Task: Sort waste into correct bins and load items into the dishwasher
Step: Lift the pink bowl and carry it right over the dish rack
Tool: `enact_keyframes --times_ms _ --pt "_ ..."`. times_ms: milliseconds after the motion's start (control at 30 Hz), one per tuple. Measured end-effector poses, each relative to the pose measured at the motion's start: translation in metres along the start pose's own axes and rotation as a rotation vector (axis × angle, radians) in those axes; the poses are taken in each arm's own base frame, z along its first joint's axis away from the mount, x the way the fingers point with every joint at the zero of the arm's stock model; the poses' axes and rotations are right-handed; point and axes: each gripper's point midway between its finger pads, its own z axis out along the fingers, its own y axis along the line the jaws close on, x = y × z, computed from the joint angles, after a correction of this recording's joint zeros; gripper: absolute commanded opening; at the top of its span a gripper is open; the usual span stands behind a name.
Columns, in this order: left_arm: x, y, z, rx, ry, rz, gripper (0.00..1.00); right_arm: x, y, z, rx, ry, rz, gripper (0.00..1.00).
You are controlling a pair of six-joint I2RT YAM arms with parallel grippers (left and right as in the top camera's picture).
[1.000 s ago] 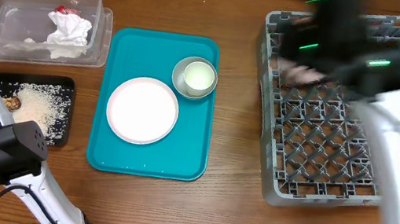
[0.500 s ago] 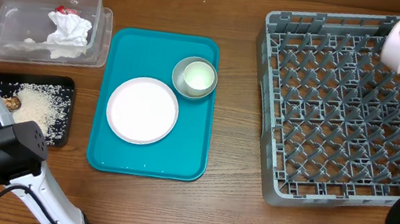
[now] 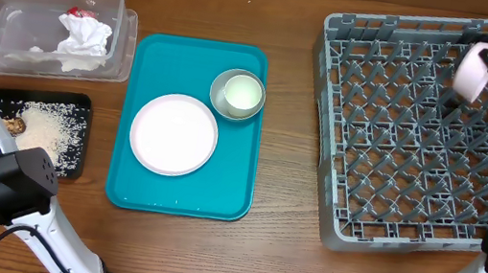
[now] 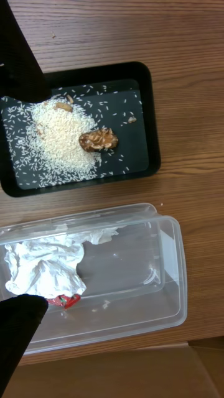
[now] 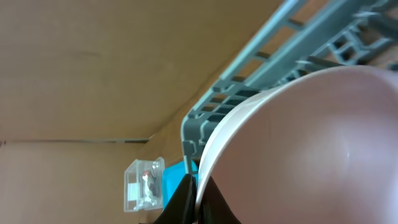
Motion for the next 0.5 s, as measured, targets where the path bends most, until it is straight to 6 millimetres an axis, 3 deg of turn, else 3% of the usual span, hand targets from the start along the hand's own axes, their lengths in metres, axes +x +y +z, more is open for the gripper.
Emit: enact_keyframes --times_ms 200,500 --pt "0.000 0.000 0.000 0.000 0.000 0.000 1.00 -0.002 -0.030 -0.011 0.027 -0.004 0.115 0.04" --pt "0.000 0.000 0.000 0.000 0.000 0.000 1.00 0.006 -0.039 -0.017 0.056 0.015 0.195 0.04"
